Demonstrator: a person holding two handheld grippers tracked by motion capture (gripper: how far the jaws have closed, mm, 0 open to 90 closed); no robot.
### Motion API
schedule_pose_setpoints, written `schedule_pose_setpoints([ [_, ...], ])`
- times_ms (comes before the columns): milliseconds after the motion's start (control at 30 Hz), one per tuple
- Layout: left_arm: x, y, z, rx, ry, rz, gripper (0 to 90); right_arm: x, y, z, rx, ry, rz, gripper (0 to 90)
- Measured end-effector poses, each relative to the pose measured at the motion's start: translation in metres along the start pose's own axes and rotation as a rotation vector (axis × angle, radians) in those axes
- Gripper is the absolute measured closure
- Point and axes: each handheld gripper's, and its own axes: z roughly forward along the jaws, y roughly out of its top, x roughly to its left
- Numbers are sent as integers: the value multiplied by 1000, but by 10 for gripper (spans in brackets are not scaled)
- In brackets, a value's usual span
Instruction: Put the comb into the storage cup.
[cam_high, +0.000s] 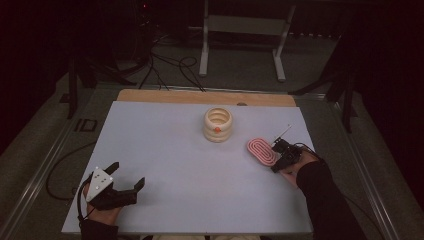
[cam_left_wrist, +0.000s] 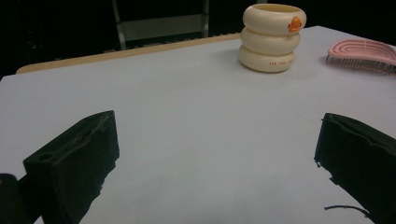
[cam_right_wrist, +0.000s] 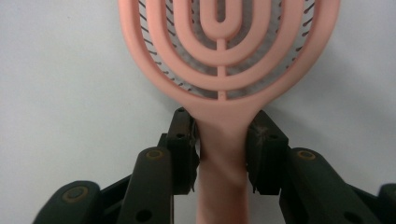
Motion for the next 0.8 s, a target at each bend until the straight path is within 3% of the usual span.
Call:
schedule_pose_setpoints([
  [133, 0, 0, 0, -1, 0, 0, 6, 4, 1, 0, 9, -37, -13, 674],
  [567, 0, 0, 1, 9, 2, 3, 6, 5, -17, -3, -102, 1, 61, 697],
  [800, 0, -1, 1, 10, 3, 2, 6, 8, -22, -11, -164, 13, 73, 699],
])
